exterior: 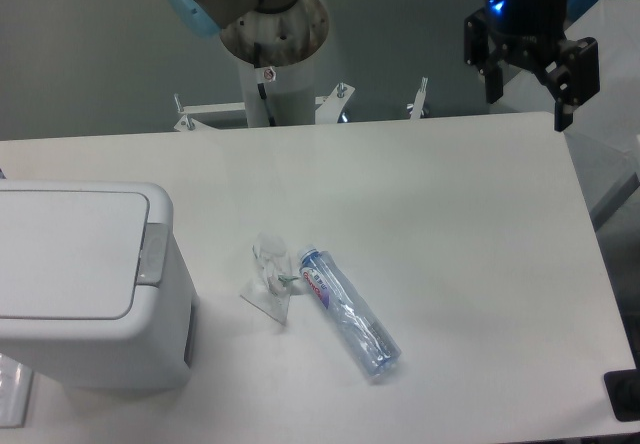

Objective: Open the trash can
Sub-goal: 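Move the open gripper over the table toward the white trash can lid, then lower the gripper onto the lid edge and push it open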

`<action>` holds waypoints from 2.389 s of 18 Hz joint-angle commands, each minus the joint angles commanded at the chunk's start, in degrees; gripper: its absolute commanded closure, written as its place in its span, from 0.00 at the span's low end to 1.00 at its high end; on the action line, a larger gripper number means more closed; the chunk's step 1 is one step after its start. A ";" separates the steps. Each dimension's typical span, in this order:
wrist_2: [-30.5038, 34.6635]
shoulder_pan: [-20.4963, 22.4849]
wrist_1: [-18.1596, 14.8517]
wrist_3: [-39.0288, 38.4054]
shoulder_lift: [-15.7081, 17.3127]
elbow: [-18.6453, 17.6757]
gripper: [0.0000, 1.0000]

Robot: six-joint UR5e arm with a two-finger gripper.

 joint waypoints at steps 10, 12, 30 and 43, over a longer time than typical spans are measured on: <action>-2.64 -1.05 0.00 -11.83 -0.26 0.09 0.00; -2.55 -2.80 0.09 -17.38 -0.79 0.79 0.00; -3.43 -20.12 11.25 -71.07 -4.22 -1.05 0.00; -6.16 -30.14 11.87 -95.16 -7.21 -2.72 0.00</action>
